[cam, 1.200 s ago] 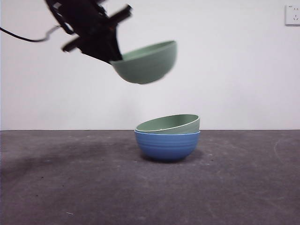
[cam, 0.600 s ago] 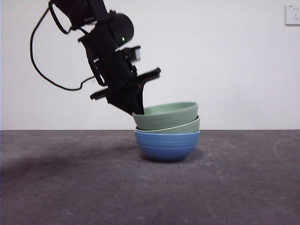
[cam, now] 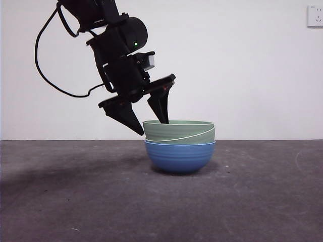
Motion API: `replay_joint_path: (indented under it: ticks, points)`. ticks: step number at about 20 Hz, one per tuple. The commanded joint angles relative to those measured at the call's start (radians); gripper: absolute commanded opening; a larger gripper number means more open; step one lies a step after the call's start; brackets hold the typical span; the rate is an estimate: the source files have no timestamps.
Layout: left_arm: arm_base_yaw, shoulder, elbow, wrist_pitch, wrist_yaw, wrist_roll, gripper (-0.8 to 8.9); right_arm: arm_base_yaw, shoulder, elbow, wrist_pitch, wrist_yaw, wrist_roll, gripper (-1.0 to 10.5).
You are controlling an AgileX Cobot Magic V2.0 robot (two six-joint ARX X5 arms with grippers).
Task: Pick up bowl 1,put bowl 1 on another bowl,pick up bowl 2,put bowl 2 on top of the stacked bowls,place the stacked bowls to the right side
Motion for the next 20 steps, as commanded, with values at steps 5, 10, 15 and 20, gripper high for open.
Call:
replay_joint_path:
  ticks: [5, 10, 15, 20]
  points:
    - [-0.002, -0.152, 0.132, -0.193, 0.004, 0.053, 3.54, 0.002, 0.105, -0.002, 0.041, -0.004, 0.007, 3.6]
    - [-0.003, -0.382, 0.153, -0.34, 0.003, 0.092, 3.54, 0.001, 0.291, -0.002, 0.161, -0.081, 0.012, 3.6]
    - [-0.003, -0.586, 0.153, -0.506, 0.002, 0.117, 3.54, 0.0, 0.529, -0.002, 0.249, -0.08, 0.025, 3.6]
    - [-0.003, -0.712, 0.153, -0.605, 0.008, 0.116, 3.54, 0.0, 0.743, -0.002, 0.354, -0.08, 0.034, 3.6]
